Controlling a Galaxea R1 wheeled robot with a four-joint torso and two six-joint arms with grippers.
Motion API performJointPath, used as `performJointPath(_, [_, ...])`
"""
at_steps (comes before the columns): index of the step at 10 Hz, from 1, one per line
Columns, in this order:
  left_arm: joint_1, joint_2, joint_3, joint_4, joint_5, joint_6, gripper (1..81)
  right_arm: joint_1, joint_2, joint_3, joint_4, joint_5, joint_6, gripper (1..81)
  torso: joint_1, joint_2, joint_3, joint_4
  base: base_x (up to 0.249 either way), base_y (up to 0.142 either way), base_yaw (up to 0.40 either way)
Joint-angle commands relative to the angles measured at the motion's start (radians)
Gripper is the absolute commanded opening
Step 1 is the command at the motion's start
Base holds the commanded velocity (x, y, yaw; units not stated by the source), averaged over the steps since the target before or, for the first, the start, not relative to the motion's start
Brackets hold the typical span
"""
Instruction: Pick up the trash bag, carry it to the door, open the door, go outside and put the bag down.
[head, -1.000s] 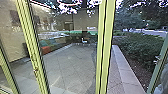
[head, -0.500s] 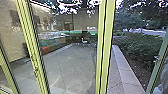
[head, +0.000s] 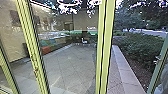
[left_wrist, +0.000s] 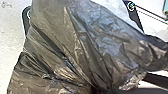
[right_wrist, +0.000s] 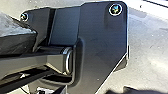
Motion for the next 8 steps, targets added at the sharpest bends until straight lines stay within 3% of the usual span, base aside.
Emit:
performJointPath(1, [-0.067, 0.012, -0.002, -0.009, 0.073, 0.006, 1.0, 0.047, 0.023, -0.009, -0.026, -0.039, 0.002, 81.1, 0.000, 0.000, 0.000, 0.000, 0.000, 0.000, 0.000])
performJointPath(6, [-0.070, 0.017, -0.016, 0.000, 0.073, 0.010, 1.0, -0.004, 0.116, -0.068, -0.024, -0.025, 0.004, 81.1, 0.000, 0.000, 0.000, 0.000, 0.000, 0.000, 0.000])
performJointPath(8, [-0.070, 0.018, -0.022, 0.002, 0.074, 0.012, 1.0, -0.021, 0.154, -0.126, -0.026, 0.045, 0.004, 81.1, -0.001, 0.000, 0.000, 0.000, 0.000, 0.000, 0.000])
